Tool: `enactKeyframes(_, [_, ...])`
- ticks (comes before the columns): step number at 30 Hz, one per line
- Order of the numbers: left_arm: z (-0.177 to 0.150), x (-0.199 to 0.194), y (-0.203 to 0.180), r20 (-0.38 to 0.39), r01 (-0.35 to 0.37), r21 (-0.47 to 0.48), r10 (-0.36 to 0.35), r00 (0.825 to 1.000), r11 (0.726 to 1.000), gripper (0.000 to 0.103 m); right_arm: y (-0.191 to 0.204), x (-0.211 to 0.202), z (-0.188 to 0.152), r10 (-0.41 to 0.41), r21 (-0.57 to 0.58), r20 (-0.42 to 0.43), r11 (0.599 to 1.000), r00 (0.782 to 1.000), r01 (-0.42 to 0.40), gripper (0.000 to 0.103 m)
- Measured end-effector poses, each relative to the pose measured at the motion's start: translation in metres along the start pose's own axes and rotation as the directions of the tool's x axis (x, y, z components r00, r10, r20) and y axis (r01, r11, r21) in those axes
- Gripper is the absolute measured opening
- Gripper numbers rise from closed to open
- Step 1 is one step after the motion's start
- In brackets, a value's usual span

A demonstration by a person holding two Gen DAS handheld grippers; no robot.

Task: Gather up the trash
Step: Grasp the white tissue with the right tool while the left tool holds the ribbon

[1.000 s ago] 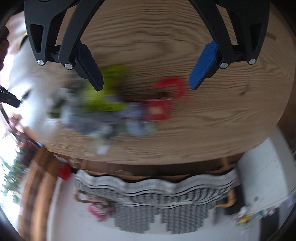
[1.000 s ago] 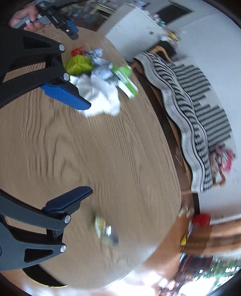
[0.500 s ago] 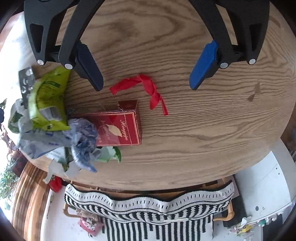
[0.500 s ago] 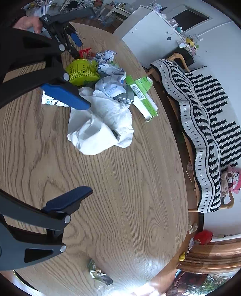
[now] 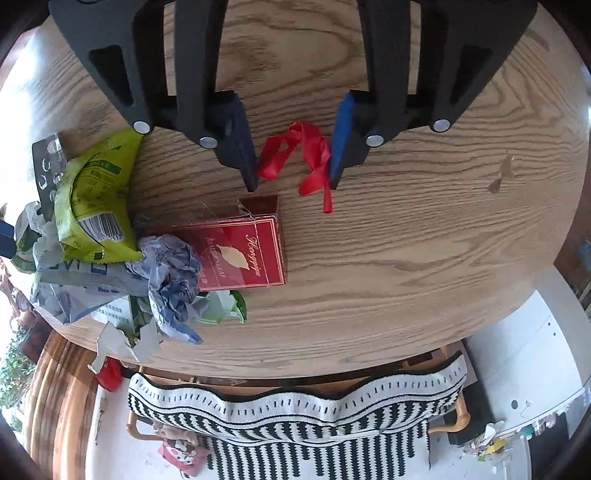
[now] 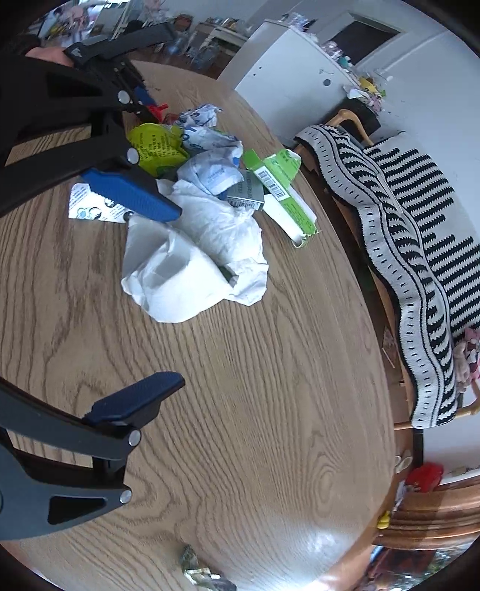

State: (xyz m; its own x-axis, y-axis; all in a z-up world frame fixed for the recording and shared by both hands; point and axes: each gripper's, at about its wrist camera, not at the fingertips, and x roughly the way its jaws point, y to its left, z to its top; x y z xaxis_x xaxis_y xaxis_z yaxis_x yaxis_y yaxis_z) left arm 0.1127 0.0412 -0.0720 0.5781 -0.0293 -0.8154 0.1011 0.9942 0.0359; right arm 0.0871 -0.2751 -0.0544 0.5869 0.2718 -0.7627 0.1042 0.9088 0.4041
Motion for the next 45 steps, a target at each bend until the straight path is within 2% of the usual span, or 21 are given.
enactKeyframes(3, [0.003, -0.011, 0.0, 0.024, -0.005, -0.021, 0.005, 1.0, 1.0, 0.036, -0.006, 0.007, 0.003, 0.078, 0.054, -0.015, 0.996, 0.997, -0.077, 0.078])
enactKeyframes(6, [0.003, -0.021, -0.003, 0.042, -0.003, -0.026, 0.004, 0.999, 1.0, 0.036, -0.012, 0.015, 0.003, 0.13, 0.091, -0.04, 0.988, 0.991, -0.126, 0.061])
enactKeyframes(7, [0.003, -0.025, -0.005, 0.051, -0.003, -0.027, 0.004, 0.999, 1.0, 0.036, -0.014, 0.016, 0.003, 0.157, 0.106, -0.048, 0.983, 0.986, -0.151, 0.06])
enactKeyframes(11, [0.006, -0.04, -0.015, 0.074, 0.019, -0.026, -0.017, 0.997, 0.999, 0.036, -0.016, -0.001, 0.002, 0.156, 0.104, -0.018, 0.983, 0.988, -0.153, 0.058])
enactKeyframes(16, [0.01, -0.06, -0.039, 0.109, 0.055, -0.005, -0.055, 0.993, 0.998, 0.036, -0.021, -0.041, 0.004, 0.11, 0.06, 0.075, 0.992, 0.991, -0.115, 0.057])
enactKeyframes(19, [0.012, -0.072, -0.062, 0.127, 0.084, 0.022, -0.086, 0.988, 0.996, 0.036, -0.029, -0.061, 0.001, 0.055, 0.037, 0.113, 0.998, 0.992, -0.059, 0.057])
enactKeyframes(27, [0.011, -0.095, -0.145, 0.147, 0.175, 0.113, -0.191, 0.971, 0.978, 0.036, -0.09, -0.122, -0.013, -0.055, 0.051, 0.183, 0.998, 0.982, 0.046, 0.057])
enactKeyframes(33, [0.002, -0.11, -0.23, 0.133, 0.258, 0.214, -0.29, 0.948, 0.942, 0.036, -0.162, -0.177, -0.036, -0.165, 0.138, 0.239, 0.981, 0.957, 0.135, 0.057])
enactKeyframes(36, [-0.006, -0.119, -0.277, 0.119, 0.308, 0.267, -0.348, 0.93, 0.913, 0.036, -0.207, -0.207, -0.054, -0.234, 0.201, 0.262, 0.962, 0.936, 0.184, 0.057])
enactKeyframes(41, [-0.026, -0.132, -0.358, 0.08, 0.394, 0.357, -0.448, 0.89, 0.847, 0.036, -0.274, -0.243, -0.09, -0.339, 0.308, 0.268, 0.917, 0.902, 0.253, 0.057])
enactKeyframes(45, [-0.048, -0.139, -0.415, 0.033, 0.453, 0.423, -0.513, 0.858, 0.785, 0.036, -0.324, -0.259, -0.122, -0.418, 0.379, 0.224, 0.87, 0.881, 0.316, 0.057])
